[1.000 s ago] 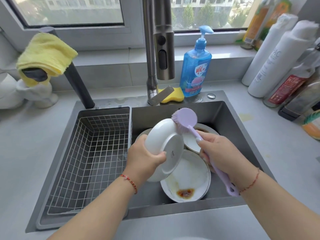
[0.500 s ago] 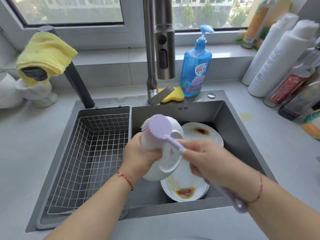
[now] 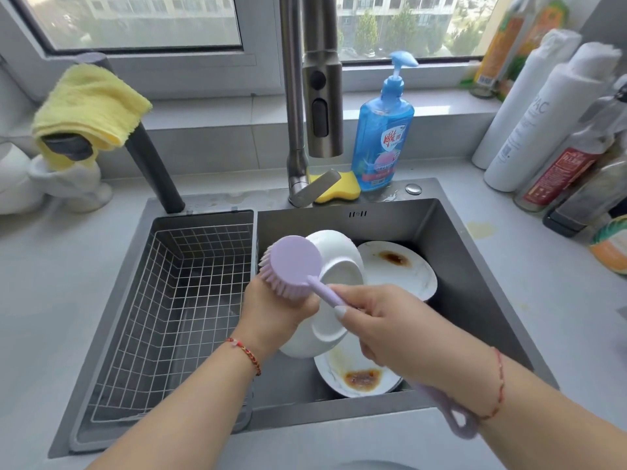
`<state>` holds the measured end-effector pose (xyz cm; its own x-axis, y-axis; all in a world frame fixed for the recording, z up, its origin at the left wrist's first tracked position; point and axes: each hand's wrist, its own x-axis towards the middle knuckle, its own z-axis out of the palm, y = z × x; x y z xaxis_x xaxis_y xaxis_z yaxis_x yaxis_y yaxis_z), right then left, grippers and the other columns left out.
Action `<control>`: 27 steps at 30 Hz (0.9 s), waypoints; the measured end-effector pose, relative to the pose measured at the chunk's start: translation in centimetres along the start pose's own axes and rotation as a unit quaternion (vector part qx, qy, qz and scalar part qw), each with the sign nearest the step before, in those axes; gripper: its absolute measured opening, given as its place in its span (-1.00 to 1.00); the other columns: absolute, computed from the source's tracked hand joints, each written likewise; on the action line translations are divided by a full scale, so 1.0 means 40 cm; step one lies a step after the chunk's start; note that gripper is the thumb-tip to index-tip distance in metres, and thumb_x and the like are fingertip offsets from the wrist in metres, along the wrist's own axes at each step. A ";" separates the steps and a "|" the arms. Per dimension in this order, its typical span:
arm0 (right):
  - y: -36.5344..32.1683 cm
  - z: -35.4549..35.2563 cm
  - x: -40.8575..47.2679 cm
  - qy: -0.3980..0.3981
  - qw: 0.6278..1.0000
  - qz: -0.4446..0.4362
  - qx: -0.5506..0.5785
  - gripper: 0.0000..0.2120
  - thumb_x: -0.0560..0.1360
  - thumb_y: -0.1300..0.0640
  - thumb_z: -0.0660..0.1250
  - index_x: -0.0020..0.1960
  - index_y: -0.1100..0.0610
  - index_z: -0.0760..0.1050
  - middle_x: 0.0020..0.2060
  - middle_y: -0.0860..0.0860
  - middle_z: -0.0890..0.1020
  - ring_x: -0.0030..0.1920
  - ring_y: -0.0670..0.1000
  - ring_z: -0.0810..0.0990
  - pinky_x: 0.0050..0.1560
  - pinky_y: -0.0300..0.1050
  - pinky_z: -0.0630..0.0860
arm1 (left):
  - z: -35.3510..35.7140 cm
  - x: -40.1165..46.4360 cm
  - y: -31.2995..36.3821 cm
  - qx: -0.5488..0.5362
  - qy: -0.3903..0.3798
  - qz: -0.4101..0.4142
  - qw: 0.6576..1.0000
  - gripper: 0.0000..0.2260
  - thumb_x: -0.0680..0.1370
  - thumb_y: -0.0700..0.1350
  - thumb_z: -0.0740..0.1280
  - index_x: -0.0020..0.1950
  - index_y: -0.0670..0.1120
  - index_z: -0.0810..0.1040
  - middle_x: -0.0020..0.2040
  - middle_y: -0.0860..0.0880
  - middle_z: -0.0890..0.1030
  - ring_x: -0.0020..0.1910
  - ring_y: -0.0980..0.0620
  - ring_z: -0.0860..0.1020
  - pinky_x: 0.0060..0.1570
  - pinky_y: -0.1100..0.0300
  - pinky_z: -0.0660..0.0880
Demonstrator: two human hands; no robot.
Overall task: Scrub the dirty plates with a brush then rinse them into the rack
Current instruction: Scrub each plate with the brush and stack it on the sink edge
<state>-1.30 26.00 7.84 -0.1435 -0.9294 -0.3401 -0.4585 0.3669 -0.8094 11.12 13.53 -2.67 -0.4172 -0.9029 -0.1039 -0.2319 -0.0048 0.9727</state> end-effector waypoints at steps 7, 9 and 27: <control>0.038 -0.092 0.042 0.114 0.988 0.102 0.006 -0.69 0.61 0.05 0.12 0.17 0.15 0.56 -0.51 -0.03 0.27 -0.60 -0.09 0.19 -0.52 -0.27 0.18 | -0.020 -0.015 0.009 0.076 0.008 0.027 0.997 -0.68 0.22 -0.06 0.56 -0.12 0.03 0.52 -0.19 0.07 0.63 -0.19 0.05 0.61 -0.25 0.19 0.53; 0.036 -0.090 0.035 0.106 0.990 0.098 0.010 -0.69 0.61 0.06 0.11 0.17 0.16 0.55 -0.46 0.01 0.27 -0.60 -0.10 0.19 -0.53 -0.28 0.18 | -0.021 -0.014 0.009 0.084 0.003 0.026 0.996 -0.68 0.26 -0.12 0.59 -0.13 0.03 0.52 -0.20 0.07 0.62 -0.20 0.05 0.60 -0.26 0.21 0.50; 0.218 0.025 0.109 0.194 0.894 0.192 0.356 -0.61 0.49 -0.02 0.39 0.10 0.25 0.39 -0.10 0.17 0.62 -0.54 -0.05 0.32 -0.54 -0.19 0.37 | -0.024 -0.014 0.030 -0.167 0.090 -0.002 0.982 -0.49 0.06 -0.01 0.57 -0.03 -0.03 0.56 -0.11 -0.04 0.68 -0.14 -0.01 0.66 -0.17 0.09 0.62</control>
<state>-5.05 25.20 -1.17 -0.5267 -0.6229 -0.5784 0.3450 0.4652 -0.8152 11.92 13.61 -1.25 -0.2478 -0.9637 -0.0994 0.0807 -0.1228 0.9891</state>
